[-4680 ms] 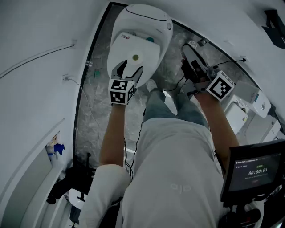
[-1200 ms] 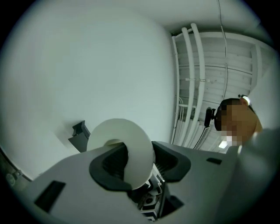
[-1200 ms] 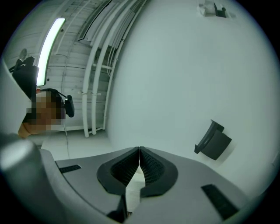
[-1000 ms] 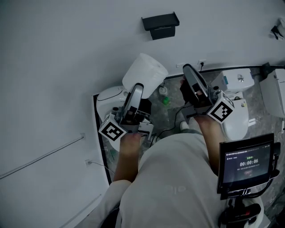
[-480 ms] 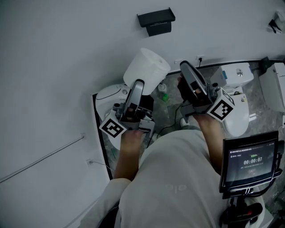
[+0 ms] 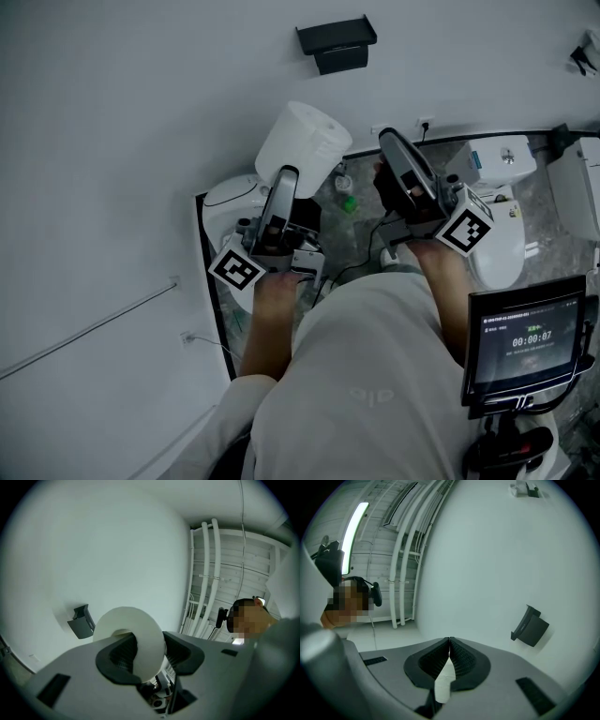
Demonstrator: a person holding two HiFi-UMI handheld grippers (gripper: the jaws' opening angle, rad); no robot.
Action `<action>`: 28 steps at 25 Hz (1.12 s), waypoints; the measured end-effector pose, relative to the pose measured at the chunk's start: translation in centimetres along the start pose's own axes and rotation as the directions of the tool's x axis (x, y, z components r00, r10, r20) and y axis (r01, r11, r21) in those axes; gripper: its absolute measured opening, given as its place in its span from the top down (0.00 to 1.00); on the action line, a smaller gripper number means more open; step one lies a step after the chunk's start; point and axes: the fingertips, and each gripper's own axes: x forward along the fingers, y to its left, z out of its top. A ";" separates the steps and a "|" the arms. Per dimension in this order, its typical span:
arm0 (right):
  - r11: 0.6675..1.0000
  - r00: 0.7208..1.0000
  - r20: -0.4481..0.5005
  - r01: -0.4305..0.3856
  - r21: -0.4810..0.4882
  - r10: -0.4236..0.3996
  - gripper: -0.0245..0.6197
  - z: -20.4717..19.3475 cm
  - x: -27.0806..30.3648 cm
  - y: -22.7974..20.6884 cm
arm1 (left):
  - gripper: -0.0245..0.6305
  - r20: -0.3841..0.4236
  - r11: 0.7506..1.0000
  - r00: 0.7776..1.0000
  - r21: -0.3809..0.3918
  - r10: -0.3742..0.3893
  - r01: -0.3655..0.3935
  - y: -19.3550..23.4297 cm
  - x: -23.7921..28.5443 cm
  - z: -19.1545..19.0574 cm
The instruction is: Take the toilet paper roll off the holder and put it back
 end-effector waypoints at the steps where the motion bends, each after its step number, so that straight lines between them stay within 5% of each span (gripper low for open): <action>1: 1.000 1.000 -0.002 0.004 0.001 -0.004 0.95 -0.1 -0.1 -0.1 | 0.70 0.005 1.000 1.000 0.013 0.011 -0.011 0.1 -0.1 0.1; 9: 1.000 1.000 -0.008 0.004 0.002 -0.004 0.95 -0.1 0.0 -0.2 | 0.70 0.012 0.998 0.999 -0.040 -0.041 0.041 -0.3 -0.3 0.0; 28: 1.000 1.000 0.006 0.028 -0.005 -0.027 0.95 0.3 -0.5 -0.7 | 0.70 -0.001 0.998 1.000 -0.047 -0.031 0.031 0.0 -0.2 -0.1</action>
